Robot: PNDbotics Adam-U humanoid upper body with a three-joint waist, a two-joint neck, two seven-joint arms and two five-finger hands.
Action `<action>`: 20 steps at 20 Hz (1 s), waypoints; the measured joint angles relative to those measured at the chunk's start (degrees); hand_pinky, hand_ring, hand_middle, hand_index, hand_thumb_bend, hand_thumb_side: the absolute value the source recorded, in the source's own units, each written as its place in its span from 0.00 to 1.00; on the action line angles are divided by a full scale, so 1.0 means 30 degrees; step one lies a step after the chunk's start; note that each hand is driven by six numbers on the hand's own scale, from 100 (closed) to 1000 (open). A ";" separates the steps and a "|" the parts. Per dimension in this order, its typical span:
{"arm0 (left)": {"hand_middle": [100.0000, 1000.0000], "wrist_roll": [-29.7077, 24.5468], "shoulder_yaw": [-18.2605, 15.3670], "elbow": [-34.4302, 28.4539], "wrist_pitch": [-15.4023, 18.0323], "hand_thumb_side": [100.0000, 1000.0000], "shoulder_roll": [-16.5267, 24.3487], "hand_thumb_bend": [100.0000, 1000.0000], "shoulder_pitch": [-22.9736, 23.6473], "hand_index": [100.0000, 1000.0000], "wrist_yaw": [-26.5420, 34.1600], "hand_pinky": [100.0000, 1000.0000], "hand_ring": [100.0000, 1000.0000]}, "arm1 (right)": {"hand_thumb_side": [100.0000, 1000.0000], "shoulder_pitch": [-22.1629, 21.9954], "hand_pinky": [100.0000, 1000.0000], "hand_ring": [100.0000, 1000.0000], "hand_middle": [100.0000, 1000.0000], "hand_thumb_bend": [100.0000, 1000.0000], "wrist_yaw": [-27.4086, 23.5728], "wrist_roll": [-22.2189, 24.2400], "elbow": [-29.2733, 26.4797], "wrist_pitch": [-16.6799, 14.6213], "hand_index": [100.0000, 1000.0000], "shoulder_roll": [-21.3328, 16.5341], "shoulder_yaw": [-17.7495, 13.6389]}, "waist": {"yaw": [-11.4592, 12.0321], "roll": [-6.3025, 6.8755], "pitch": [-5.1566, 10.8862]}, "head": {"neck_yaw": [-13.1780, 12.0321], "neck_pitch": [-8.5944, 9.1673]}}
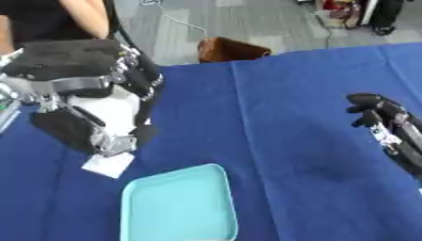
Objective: Pick up objects on the table and place them in the box.
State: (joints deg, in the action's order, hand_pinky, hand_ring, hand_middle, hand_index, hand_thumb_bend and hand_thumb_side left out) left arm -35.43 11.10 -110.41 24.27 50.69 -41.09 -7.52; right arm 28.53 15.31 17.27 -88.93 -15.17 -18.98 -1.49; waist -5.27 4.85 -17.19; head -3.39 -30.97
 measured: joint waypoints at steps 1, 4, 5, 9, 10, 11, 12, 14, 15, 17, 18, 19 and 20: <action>0.00 -0.0082 0.0074 -0.0048 0.0001 0.13 -0.0201 0.00 -0.0090 0.03 -0.0003 0.00 0.00 | 0.84 0.0000 0.61 0.76 0.83 0.00 0.0001 0.0004 0.0001 -0.0003 0.84 0.0007 0.0004 | -0.0051 -0.0015 0.0000 | -0.0065 0.0027; 0.00 -0.0230 0.0311 -0.0090 0.0060 0.11 -0.0868 0.00 -0.0239 0.03 -0.0224 0.00 0.00 | 0.84 0.0004 0.61 0.76 0.83 0.00 0.0001 0.0015 0.0011 -0.0010 0.84 0.0015 0.0004 | -0.0190 -0.0136 -0.0015 | -0.0354 0.0348; 0.00 -0.0252 0.0381 -0.0088 0.0100 0.11 -0.1084 0.00 -0.0265 0.03 -0.0392 0.00 0.00 | 0.84 0.0008 0.61 0.76 0.83 0.00 0.0001 0.0016 0.0024 -0.0011 0.84 0.0017 0.0003 | -0.0261 -0.0183 -0.0057 | -0.0456 0.0439; 0.00 -0.0131 0.0651 0.0212 0.0320 0.12 -0.1810 0.00 -0.0273 0.03 -0.1230 0.00 0.00 | 0.84 0.0033 0.61 0.76 0.83 0.00 0.0001 0.0025 0.0109 -0.0022 0.84 0.0025 0.0003 | -0.0483 -0.0229 -0.0245 | -0.0777 0.0687; 0.00 -0.0082 0.0707 0.0344 0.0380 0.12 -0.1976 0.00 -0.0272 0.03 -0.1400 0.00 0.00 | 0.85 0.0061 0.61 0.76 0.83 0.00 0.0001 0.0028 0.0109 -0.0025 0.84 0.0028 0.0003 | -0.0523 -0.0235 -0.0291 | -0.0791 0.0720; 0.00 -0.0033 0.0776 0.0475 0.0448 0.12 -0.2136 0.00 -0.0272 0.03 -0.1543 0.00 0.00 | 0.83 0.0093 0.61 0.76 0.83 0.00 0.0001 0.0031 0.0111 -0.0028 0.84 0.0028 0.0003 | -0.0556 -0.0246 -0.0321 | -0.0803 0.0756; 0.00 0.0031 0.0816 0.0589 0.0517 0.13 -0.2268 0.00 -0.0272 0.03 -0.1637 0.00 0.00 | 0.85 0.0105 0.61 0.76 0.83 0.00 0.0001 0.0038 0.0111 -0.0035 0.84 0.0028 0.0001 | -0.0558 -0.0260 -0.0343 | -0.0835 0.0780; 0.00 0.0174 0.0878 0.0753 0.0659 0.13 -0.2469 0.00 -0.0272 0.03 -0.1804 0.00 0.00 | 0.85 0.0158 0.61 0.76 0.83 0.00 0.0001 0.0053 0.0112 -0.0050 0.84 0.0048 0.0002 | -0.0569 -0.0308 -0.0407 | -0.0907 0.0796; 0.00 0.0238 0.0892 0.0817 0.0717 0.13 -0.2565 0.00 -0.0272 0.03 -0.1878 0.00 0.00 | 0.85 0.0183 0.61 0.76 0.83 0.00 0.0001 0.0056 0.0112 -0.0053 0.84 0.0106 0.0003 | -0.0578 -0.0337 -0.0427 | -0.0943 0.0796; 0.00 0.0344 0.0910 0.0954 0.0811 0.13 -0.2730 0.00 -0.0272 0.03 -0.1975 0.00 0.00 | 0.85 0.0186 0.61 0.76 0.83 0.00 0.0001 0.0059 0.0112 -0.0056 0.84 0.0182 0.0004 | -0.0612 -0.0363 -0.0436 | -0.0952 0.0796; 0.00 0.0375 0.0952 0.1018 0.0838 0.13 -0.2784 0.00 -0.0272 0.04 -0.2037 0.00 0.00 | 0.85 0.0186 0.61 0.76 0.83 0.00 0.0001 0.0061 0.0112 -0.0057 0.84 0.0182 0.0003 | -0.0633 -0.0364 -0.0452 | -0.0953 0.0796; 0.00 0.0395 0.1006 0.1103 0.0858 0.00 -0.2874 0.00 -0.0269 0.04 -0.2088 0.00 0.00 | 0.84 0.0187 0.61 0.76 0.83 0.00 0.0001 0.0062 0.0112 -0.0058 0.84 0.0182 0.0003 | -0.0645 -0.0368 -0.0474 | -0.0960 0.0782; 0.00 0.0411 0.1027 0.1195 0.0880 0.13 -0.2943 0.00 -0.0265 0.04 -0.2152 0.00 0.00 | 0.85 0.0189 0.61 0.76 0.83 0.00 0.0001 0.0063 0.0112 -0.0059 0.84 0.0182 0.0003 | -0.0660 -0.0383 -0.0499 | -0.0993 0.0721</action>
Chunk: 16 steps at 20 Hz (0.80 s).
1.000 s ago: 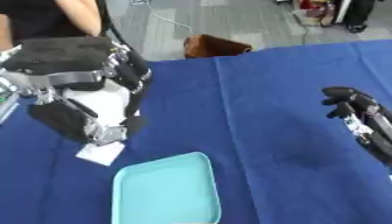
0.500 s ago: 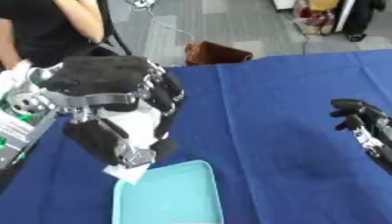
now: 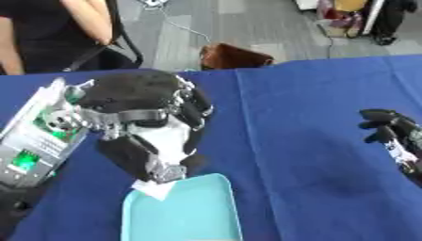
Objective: Pick up objects on the table and place them in the box.
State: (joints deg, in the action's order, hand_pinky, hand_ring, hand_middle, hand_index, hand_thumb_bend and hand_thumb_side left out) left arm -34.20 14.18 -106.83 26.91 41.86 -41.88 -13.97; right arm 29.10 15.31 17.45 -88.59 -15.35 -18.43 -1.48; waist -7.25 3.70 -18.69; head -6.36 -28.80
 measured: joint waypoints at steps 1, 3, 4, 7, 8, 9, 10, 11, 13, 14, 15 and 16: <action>0.00 0.0013 0.0044 0.0077 0.0027 0.07 -0.0092 0.00 0.0002 0.04 -0.0064 0.00 0.00 | 0.84 0.0001 0.61 0.76 0.83 0.00 0.0000 0.0000 0.0002 0.0000 0.84 0.0001 -0.0001 | -0.0001 -0.0023 -0.0012 | -0.0040 -0.0110; 0.00 0.0009 0.0111 0.0246 0.0059 0.14 -0.0244 0.00 0.0008 0.04 -0.0155 0.00 0.00 | 0.85 0.0005 0.61 0.76 0.83 0.00 -0.0001 0.0004 0.0008 0.0004 0.84 0.0009 -0.0001 | -0.0001 -0.0087 -0.0020 | -0.0136 -0.0402; 0.00 -0.0001 0.0151 0.0312 0.0076 0.14 -0.0297 0.00 0.0013 0.04 -0.0198 0.00 0.00 | 0.85 0.0010 0.61 0.76 0.83 0.00 -0.0001 0.0014 0.0011 0.0014 0.84 0.0012 -0.0001 | 0.0000 -0.0109 -0.0021 | -0.0195 -0.0571; 0.00 -0.0033 0.0233 0.0494 0.0116 0.14 -0.0447 0.00 0.0022 0.04 -0.0235 0.00 0.00 | 0.85 0.0025 0.61 0.76 0.83 0.00 -0.0001 0.0035 0.0049 0.0035 0.85 0.0016 -0.0005 | 0.0030 -0.0130 -0.0021 | -0.0294 -0.1109; 0.00 -0.0036 0.0246 0.0521 0.0118 0.14 -0.0462 0.00 0.0026 0.04 -0.0236 0.00 0.00 | 0.85 0.0047 0.61 0.76 0.83 0.00 -0.0002 0.0036 0.0072 0.0036 0.85 0.0018 -0.0006 | 0.0063 -0.0141 -0.0022 | -0.0300 -0.1268; 0.00 -0.0037 0.0271 0.0571 0.0120 0.14 -0.0516 0.00 0.0039 0.04 -0.0236 0.00 0.00 | 0.85 0.0076 0.61 0.76 0.83 0.00 -0.0002 0.0037 0.0093 0.0037 0.85 0.0024 -0.0009 | 0.0095 -0.0159 -0.0022 | -0.0316 -0.1423; 0.01 -0.0043 0.0298 0.0624 0.0122 0.14 -0.0578 0.00 0.0080 0.05 -0.0236 0.00 0.00 | 0.85 0.0089 0.61 0.76 0.83 0.00 -0.0002 0.0037 0.0119 0.0037 0.85 0.0055 -0.0014 | 0.0103 -0.0183 -0.0022 | -0.0377 -0.1556; 0.01 -0.0058 0.0335 0.0660 0.0130 0.14 -0.0611 0.00 0.0084 0.05 -0.0236 0.00 0.00 | 0.85 0.0092 0.61 0.76 0.83 0.00 -0.0002 0.0037 0.0121 0.0037 0.85 0.0099 -0.0024 | 0.0103 -0.0204 -0.0024 | -0.0429 -0.1675; 0.01 -0.0087 0.0344 0.0739 0.0148 0.14 -0.0640 0.00 0.0090 0.05 -0.0237 0.00 0.00 | 0.85 0.0105 0.61 0.76 0.84 0.00 -0.0002 0.0037 0.0133 0.0037 0.85 0.0163 -0.0096 | 0.0107 -0.0208 -0.0028 | -0.0446 -0.1878; 0.02 -0.0101 0.0362 0.0769 0.0163 0.13 -0.0712 0.00 0.0097 0.06 -0.0238 0.00 0.00 | 0.86 0.0105 0.61 0.77 0.84 0.00 -0.0002 0.0033 0.0150 0.0040 0.87 0.0163 -0.0123 | 0.0107 -0.0212 -0.0029 | -0.0449 -0.1952; 0.02 -0.0114 0.0415 0.0813 0.0175 0.13 -0.0773 0.00 0.0108 0.06 -0.0244 0.00 0.00 | 0.85 0.0105 0.61 0.77 0.84 0.00 -0.0002 0.0026 0.0191 0.0046 0.86 0.0163 -0.0126 | 0.0110 -0.0215 -0.0030 | -0.0454 -0.2053; 0.03 -0.0119 0.0458 0.0853 0.0179 0.12 -0.0780 0.00 0.0120 0.07 -0.0252 0.00 0.00 | 0.87 0.0106 0.61 0.78 0.86 0.00 -0.0002 0.0014 0.0240 0.0051 0.89 0.0163 -0.0143 | 0.0110 -0.0219 -0.0032 | -0.0462 -0.2110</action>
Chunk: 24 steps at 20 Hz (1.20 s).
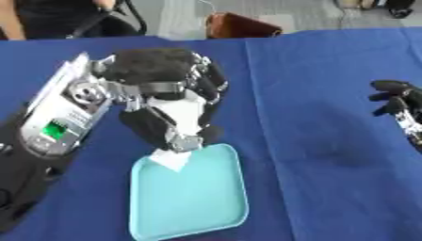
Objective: Pick up objects on the table and place them in the box.
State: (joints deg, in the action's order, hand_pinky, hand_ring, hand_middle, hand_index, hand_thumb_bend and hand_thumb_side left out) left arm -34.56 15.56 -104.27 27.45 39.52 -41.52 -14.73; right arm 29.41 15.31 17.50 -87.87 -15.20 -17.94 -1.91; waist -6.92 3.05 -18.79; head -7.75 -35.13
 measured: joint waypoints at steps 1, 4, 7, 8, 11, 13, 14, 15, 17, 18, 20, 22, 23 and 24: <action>0.03 -0.0007 0.0009 0.0039 0.0004 0.12 -0.0023 0.00 0.0045 0.07 -0.0005 0.00 0.00 | 0.89 0.0000 0.61 0.78 0.86 0.00 0.0001 -0.0029 0.0011 0.0010 0.90 0.0002 -0.0047 | 0.0000 -0.0010 -0.0003 | -0.0006 -0.0065; 0.07 -0.0067 0.0151 0.0242 0.0043 0.11 -0.0232 0.00 0.0142 0.09 -0.0129 0.00 0.00 | 0.91 0.0008 0.63 0.81 0.89 0.00 0.0001 -0.0286 0.0060 0.0048 0.95 0.0008 -0.0223 | 0.0001 -0.0100 -0.0037 | -0.0009 -0.0262; 0.16 -0.0166 0.0287 0.0454 0.0139 0.05 -0.0409 0.00 0.0222 0.16 -0.0401 0.00 0.00 | 0.89 0.0047 0.73 0.87 0.92 0.00 0.0001 -0.0889 0.0067 0.0098 0.96 0.0017 -0.0411 | -0.0004 -0.0114 -0.0096 | -0.0014 -0.0338; 0.21 -0.0192 0.0347 0.0533 0.0171 0.01 -0.0483 0.00 0.0316 0.23 -0.0562 0.00 0.00 | 0.88 0.0048 0.77 0.88 0.93 0.00 0.0001 -0.1174 0.0067 0.0108 0.96 0.0017 -0.0462 | -0.0004 -0.0128 -0.0104 | -0.0016 -0.0341; 0.33 -0.0155 0.0499 0.0839 0.0246 0.31 -0.0683 0.20 0.0500 0.33 -0.1207 0.07 0.08 | 0.87 0.0051 0.83 0.90 0.94 0.00 0.0033 -0.2105 0.0060 0.0101 0.97 0.0019 -0.0561 | -0.0004 -0.0193 -0.0115 | -0.0104 -0.0416; 0.35 -0.0013 0.0583 0.1067 0.0405 0.37 -0.0812 0.25 0.0624 0.38 -0.1745 0.10 0.14 | 0.86 0.0055 0.83 0.90 0.94 0.00 0.0084 -0.2619 0.0049 0.0072 0.96 0.0019 -0.0561 | -0.0002 -0.0232 -0.0151 | -0.0145 -0.0470; 0.36 0.0082 0.0591 0.1205 0.0523 0.38 -0.0847 0.25 0.0691 0.38 -0.2067 0.11 0.15 | 0.86 0.0060 0.83 0.90 0.94 0.00 0.0107 -0.2806 0.0043 0.0052 0.96 0.0019 -0.0561 | -0.0002 -0.0260 -0.0202 | -0.0145 -0.0473; 0.41 0.0201 0.0592 0.1369 0.0642 0.39 -0.0896 0.25 0.0763 0.44 -0.2389 0.17 0.22 | 0.86 0.0062 0.83 0.90 0.94 0.00 0.0120 -0.2948 0.0042 0.0041 0.96 0.0021 -0.0559 | -0.0002 -0.0298 -0.0250 | -0.0145 -0.0474; 0.44 0.0450 0.0601 0.1745 0.0893 0.43 -0.1014 0.21 0.0904 0.52 -0.3007 0.26 0.31 | 0.86 0.0082 0.83 0.90 0.94 0.00 0.0160 -0.3113 0.0017 0.0001 0.96 0.0024 -0.0555 | -0.0005 -0.0377 -0.0348 | -0.0147 -0.0471; 0.46 0.0580 0.0602 0.1938 0.1023 0.45 -0.1048 0.21 0.0972 0.54 -0.3307 0.29 0.34 | 0.86 0.0122 0.83 0.90 0.94 0.00 0.0161 -0.3152 -0.0003 0.0007 0.96 0.0026 -0.0553 | -0.0016 -0.0402 -0.0434 | -0.0147 -0.0460; 0.58 0.0873 0.0604 0.2338 0.1317 0.62 -0.1174 0.25 0.1030 0.64 -0.3886 0.43 0.49 | 0.86 0.0216 0.83 0.90 0.94 0.00 0.0161 -0.3190 -0.0009 -0.0025 0.96 0.0047 -0.0551 | -0.0046 -0.0467 -0.0580 | -0.0148 -0.0422; 0.75 0.1196 0.0607 0.2659 0.1642 0.81 -0.1278 0.29 0.1170 0.74 -0.4446 0.58 0.68 | 0.86 0.0224 0.83 0.90 0.94 0.00 0.0157 -0.3215 -0.0014 -0.0049 0.96 0.0086 -0.0551 | -0.0068 -0.0522 -0.0619 | -0.0148 -0.0323; 0.77 0.1369 0.0616 0.2756 0.1815 0.84 -0.1344 0.31 0.1170 0.76 -0.4707 0.61 0.72 | 0.86 0.0225 0.83 0.90 0.93 0.00 0.0156 -0.3218 -0.0015 -0.0053 0.96 0.0090 -0.0551 | -0.0066 -0.0555 -0.0650 | -0.0148 -0.0312; 0.78 0.1534 0.0639 0.2835 0.1980 0.84 -0.1354 0.32 0.1179 0.76 -0.4948 0.62 0.72 | 0.86 0.0225 0.83 0.90 0.93 0.00 0.0155 -0.3219 -0.0017 -0.0053 0.96 0.0092 -0.0552 | -0.0059 -0.0568 -0.0691 | -0.0148 -0.0312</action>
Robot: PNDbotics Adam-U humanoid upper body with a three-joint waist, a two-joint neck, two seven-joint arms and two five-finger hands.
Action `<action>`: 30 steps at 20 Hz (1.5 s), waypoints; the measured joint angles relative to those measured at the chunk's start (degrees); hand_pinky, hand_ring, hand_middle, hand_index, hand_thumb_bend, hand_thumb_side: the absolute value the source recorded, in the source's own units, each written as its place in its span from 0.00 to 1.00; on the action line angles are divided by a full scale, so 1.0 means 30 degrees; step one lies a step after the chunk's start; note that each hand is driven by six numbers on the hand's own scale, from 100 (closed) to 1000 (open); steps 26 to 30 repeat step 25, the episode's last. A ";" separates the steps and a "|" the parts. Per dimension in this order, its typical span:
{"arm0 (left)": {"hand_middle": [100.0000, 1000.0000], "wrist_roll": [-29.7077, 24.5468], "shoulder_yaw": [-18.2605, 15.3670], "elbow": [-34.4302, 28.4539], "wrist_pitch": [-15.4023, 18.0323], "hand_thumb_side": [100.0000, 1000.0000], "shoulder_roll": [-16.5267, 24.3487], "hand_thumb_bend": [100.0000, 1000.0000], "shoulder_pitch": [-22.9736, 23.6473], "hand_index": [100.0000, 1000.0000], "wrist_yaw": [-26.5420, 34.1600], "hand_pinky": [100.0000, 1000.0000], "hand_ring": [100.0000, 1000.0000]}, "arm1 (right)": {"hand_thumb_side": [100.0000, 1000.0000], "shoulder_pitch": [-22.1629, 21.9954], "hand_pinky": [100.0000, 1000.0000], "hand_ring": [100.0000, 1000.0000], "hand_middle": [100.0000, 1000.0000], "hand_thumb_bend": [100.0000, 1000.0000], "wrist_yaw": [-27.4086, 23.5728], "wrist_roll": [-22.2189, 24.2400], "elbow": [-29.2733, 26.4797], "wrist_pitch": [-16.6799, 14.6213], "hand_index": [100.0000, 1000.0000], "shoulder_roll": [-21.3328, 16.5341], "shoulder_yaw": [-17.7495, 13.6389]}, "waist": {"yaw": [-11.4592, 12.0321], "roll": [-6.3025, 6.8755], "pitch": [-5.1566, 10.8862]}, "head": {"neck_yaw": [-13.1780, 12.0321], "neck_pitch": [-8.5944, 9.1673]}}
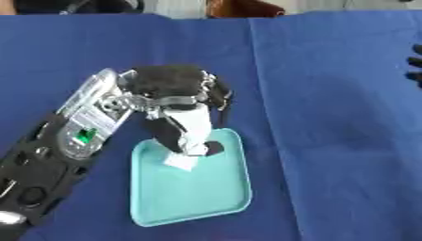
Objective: Pick up objects on the table and place them in the box.
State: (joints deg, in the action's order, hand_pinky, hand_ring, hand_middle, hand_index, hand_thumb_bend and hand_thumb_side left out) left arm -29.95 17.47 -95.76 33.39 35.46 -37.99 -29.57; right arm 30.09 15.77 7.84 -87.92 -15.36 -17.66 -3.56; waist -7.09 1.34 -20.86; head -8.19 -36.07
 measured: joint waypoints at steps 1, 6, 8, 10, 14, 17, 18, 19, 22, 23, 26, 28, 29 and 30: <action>0.81 0.0148 0.0016 0.0070 0.0149 0.89 -0.0030 0.35 0.0053 0.78 -0.0217 0.66 0.77 | 0.86 0.0001 0.83 0.90 0.93 0.00 0.0000 0.0000 0.0000 0.0000 0.96 0.0014 0.0000 | 0.0013 -0.0002 -0.0011 | 0.0000 0.0000; 0.82 0.0612 0.0178 0.0208 0.0614 0.95 -0.0160 0.29 0.0158 0.79 -0.0820 0.67 0.78 | 0.86 0.0001 0.83 0.89 0.93 0.00 0.0007 0.0005 -0.0004 0.0004 0.96 0.0075 -0.0006 | 0.0096 -0.0005 -0.0011 | 0.0000 0.0000; 0.82 0.0656 0.0221 0.0206 0.0659 0.96 -0.0170 0.27 0.0267 0.79 -0.0849 0.67 0.78 | 0.86 0.0001 0.83 0.89 0.93 0.00 0.0013 0.0008 -0.0004 0.0006 0.96 0.0075 -0.0008 | 0.0174 -0.0005 -0.0011 | 0.0000 0.0000; 0.82 0.0651 0.0301 0.0191 0.0655 0.99 -0.0222 0.24 0.0327 0.79 -0.0797 0.67 0.78 | 0.86 0.0000 0.83 0.89 0.93 0.00 0.0017 0.0009 -0.0005 0.0008 0.96 0.0075 -0.0012 | 0.0181 -0.0008 -0.0009 | 0.0000 0.0000; 0.81 0.0535 0.0310 -0.0056 0.0540 1.00 -0.0245 0.21 0.0469 0.80 -0.0497 0.67 0.78 | 0.86 -0.0004 0.84 0.89 0.93 0.00 0.0037 0.0041 -0.0005 0.0040 0.95 0.0081 -0.0020 | 0.0292 -0.0009 0.0012 | 0.0000 0.0000; 0.82 0.0422 0.0310 -0.0237 0.0434 1.00 -0.0245 0.19 0.0512 0.80 -0.0247 0.67 0.78 | 0.86 -0.0012 0.83 0.89 0.93 0.00 0.0080 0.0078 -0.0005 0.0079 0.95 0.0083 -0.0053 | 0.0310 -0.0012 0.0100 | 0.0000 0.0000; 0.82 0.0398 0.0309 -0.0315 0.0423 1.00 -0.0245 0.18 0.0565 0.80 -0.0199 0.67 0.78 | 0.86 -0.0014 0.83 0.89 0.93 0.00 0.0093 0.0079 -0.0005 0.0081 0.95 0.0084 -0.0091 | 0.0323 -0.0013 0.0139 | 0.0000 0.0000; 0.82 0.0368 0.0306 -0.0420 0.0396 1.00 -0.0245 0.17 0.0630 0.80 -0.0125 0.67 0.78 | 0.86 -0.0017 0.83 0.89 0.93 0.00 0.0100 0.0079 -0.0005 0.0083 0.95 0.0084 -0.0125 | 0.0345 -0.0013 0.0160 | 0.0000 0.0000; 0.82 0.0317 0.0297 -0.0711 0.0350 1.00 -0.0242 0.15 0.0658 0.80 0.0093 0.67 0.78 | 0.87 -0.0025 0.83 0.89 0.93 0.00 0.0137 0.0084 -0.0005 0.0088 0.96 0.0087 -0.0131 | 0.0393 -0.0013 0.0183 | 0.0000 0.0000; 0.82 0.0311 0.0289 -0.0794 0.0346 1.00 -0.0241 0.13 0.0662 0.80 0.0166 0.67 0.78 | 0.88 -0.0027 0.83 0.89 0.93 0.00 0.0152 0.0086 -0.0005 0.0090 0.96 0.0090 -0.0132 | 0.0408 -0.0013 0.0220 | 0.0000 0.0000; 0.82 0.0302 0.0257 -0.1085 0.0339 1.00 -0.0211 0.08 0.0742 0.80 0.0413 0.68 0.78 | 0.91 -0.0039 0.83 0.89 0.93 0.00 0.0154 0.0083 -0.0005 0.0093 0.96 0.0090 -0.0142 | 0.0423 -0.0013 0.0295 | 0.0001 0.0000; 0.82 0.0302 0.0257 -0.1085 0.0339 1.00 -0.0211 0.08 0.0742 0.80 0.0413 0.68 0.78 | 0.91 -0.0039 0.83 0.89 0.93 0.00 0.0154 0.0083 -0.0005 0.0093 0.96 0.0090 -0.0142 | 0.0423 -0.0013 0.0295 | 0.0001 0.0000; 0.82 0.0302 0.0257 -0.1085 0.0339 1.00 -0.0211 0.08 0.0742 0.80 0.0413 0.68 0.78 | 0.91 -0.0039 0.83 0.89 0.93 0.00 0.0154 0.0083 -0.0005 0.0093 0.96 0.0090 -0.0142 | 0.0423 -0.0013 0.0295 | 0.0001 0.0000; 0.82 0.0302 0.0257 -0.1085 0.0339 1.00 -0.0211 0.08 0.0742 0.80 0.0413 0.68 0.78 | 0.91 -0.0039 0.83 0.89 0.93 0.00 0.0154 0.0083 -0.0005 0.0093 0.96 0.0090 -0.0142 | 0.0423 -0.0013 0.0295 | 0.0001 0.0000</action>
